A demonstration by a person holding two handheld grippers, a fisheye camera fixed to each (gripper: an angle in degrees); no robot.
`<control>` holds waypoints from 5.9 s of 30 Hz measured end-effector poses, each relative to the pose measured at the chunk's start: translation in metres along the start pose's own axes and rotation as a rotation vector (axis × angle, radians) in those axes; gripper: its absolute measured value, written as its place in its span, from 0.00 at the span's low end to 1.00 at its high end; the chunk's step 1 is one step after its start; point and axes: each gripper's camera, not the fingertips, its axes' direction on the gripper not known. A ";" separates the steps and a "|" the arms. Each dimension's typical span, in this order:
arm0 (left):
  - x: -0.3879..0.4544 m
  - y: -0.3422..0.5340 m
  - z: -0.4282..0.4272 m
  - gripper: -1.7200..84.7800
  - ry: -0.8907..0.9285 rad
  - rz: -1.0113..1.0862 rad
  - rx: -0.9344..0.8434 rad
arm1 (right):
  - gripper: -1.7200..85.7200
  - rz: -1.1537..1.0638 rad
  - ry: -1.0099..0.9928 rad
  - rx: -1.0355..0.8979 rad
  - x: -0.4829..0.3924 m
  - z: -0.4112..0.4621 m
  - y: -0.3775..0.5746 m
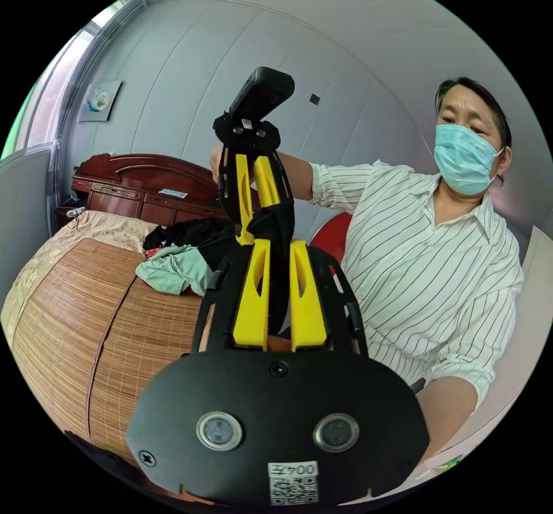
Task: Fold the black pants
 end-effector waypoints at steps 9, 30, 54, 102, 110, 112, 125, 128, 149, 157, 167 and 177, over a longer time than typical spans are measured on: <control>0.013 0.029 -0.032 0.10 -0.221 -0.120 0.401 | 0.06 0.172 0.266 -0.056 0.017 -0.058 -0.053; 0.080 0.111 0.160 0.18 -1.044 -0.455 0.159 | 0.07 0.325 0.657 -0.402 0.011 -0.267 -0.235; 0.070 0.074 0.306 0.19 -1.013 -0.386 -0.021 | 0.06 0.208 0.699 -0.410 -0.053 -0.303 -0.245; 0.082 0.066 0.374 0.02 -1.349 -0.971 -0.683 | 0.01 1.197 -0.050 0.653 -0.165 0.251 0.426; -0.204 0.189 0.506 0.02 -1.124 -1.031 -1.084 | 0.02 1.597 -0.158 0.511 -0.056 0.481 0.541; -0.269 0.215 0.534 0.02 -1.106 -1.027 -1.229 | 0.02 1.623 -0.187 0.471 -0.025 0.519 0.557; -0.363 0.258 0.494 0.02 -0.664 -1.173 -1.076 | 0.05 1.601 0.035 0.542 0.040 0.546 0.547; -0.347 0.263 0.461 0.02 -0.558 -1.134 -0.906 | 0.06 1.515 -0.002 0.630 0.013 0.550 0.536; -0.134 0.309 0.356 0.03 -0.624 -0.789 0.279 | 0.13 1.275 0.061 0.417 -0.086 0.622 0.476; -0.022 0.212 0.603 0.12 -0.664 -0.554 -0.250 | 0.15 1.371 0.101 0.432 -0.217 0.679 0.484; 0.046 0.160 0.847 0.12 -1.015 -0.067 -0.839 | 0.13 1.536 -0.034 0.884 -0.324 0.690 0.500; 0.073 0.110 0.859 0.04 -1.102 -0.081 -0.895 | 0.15 1.587 -0.255 1.235 -0.403 0.714 0.508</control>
